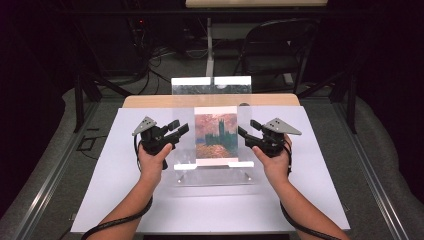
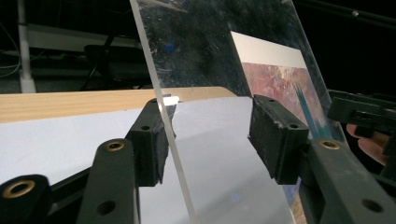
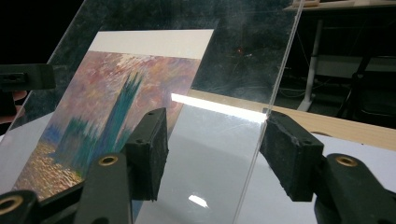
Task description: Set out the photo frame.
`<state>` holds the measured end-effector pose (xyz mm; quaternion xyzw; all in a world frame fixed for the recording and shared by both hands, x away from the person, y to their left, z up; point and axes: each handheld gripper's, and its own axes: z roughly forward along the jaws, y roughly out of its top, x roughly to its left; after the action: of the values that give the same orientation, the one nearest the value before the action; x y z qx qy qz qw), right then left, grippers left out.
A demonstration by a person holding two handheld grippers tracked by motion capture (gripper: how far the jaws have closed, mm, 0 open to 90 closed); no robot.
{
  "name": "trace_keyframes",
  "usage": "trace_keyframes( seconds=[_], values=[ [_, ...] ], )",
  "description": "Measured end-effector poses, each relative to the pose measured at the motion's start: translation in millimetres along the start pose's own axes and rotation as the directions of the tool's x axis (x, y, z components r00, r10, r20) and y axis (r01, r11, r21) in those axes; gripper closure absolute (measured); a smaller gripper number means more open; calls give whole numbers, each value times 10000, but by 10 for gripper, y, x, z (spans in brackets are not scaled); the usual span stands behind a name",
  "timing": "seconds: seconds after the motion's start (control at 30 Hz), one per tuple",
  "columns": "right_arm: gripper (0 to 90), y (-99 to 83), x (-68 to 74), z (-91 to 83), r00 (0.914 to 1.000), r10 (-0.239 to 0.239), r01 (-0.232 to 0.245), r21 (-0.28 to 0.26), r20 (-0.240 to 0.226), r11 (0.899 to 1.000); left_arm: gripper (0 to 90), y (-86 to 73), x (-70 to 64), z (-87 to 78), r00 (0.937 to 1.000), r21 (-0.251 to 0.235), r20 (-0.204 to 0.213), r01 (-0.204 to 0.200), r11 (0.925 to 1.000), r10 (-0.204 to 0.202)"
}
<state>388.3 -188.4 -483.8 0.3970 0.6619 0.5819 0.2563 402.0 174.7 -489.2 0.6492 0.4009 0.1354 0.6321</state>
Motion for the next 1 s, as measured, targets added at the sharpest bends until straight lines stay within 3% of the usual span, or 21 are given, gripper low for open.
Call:
trace_keyframes(
  seconds=[0.8,1.0],
  values=[
    [521,6,161,-355,9988,-457,447,-486,-193,9978,548,-46,-231,-321,9969,-367,355,-696,9969,709],
    [539,-9,196,-426,9985,-487,469,-642,-261,9968,568,-70,-269,-394,9960,-466,498,-716,9963,739]
  ],
)
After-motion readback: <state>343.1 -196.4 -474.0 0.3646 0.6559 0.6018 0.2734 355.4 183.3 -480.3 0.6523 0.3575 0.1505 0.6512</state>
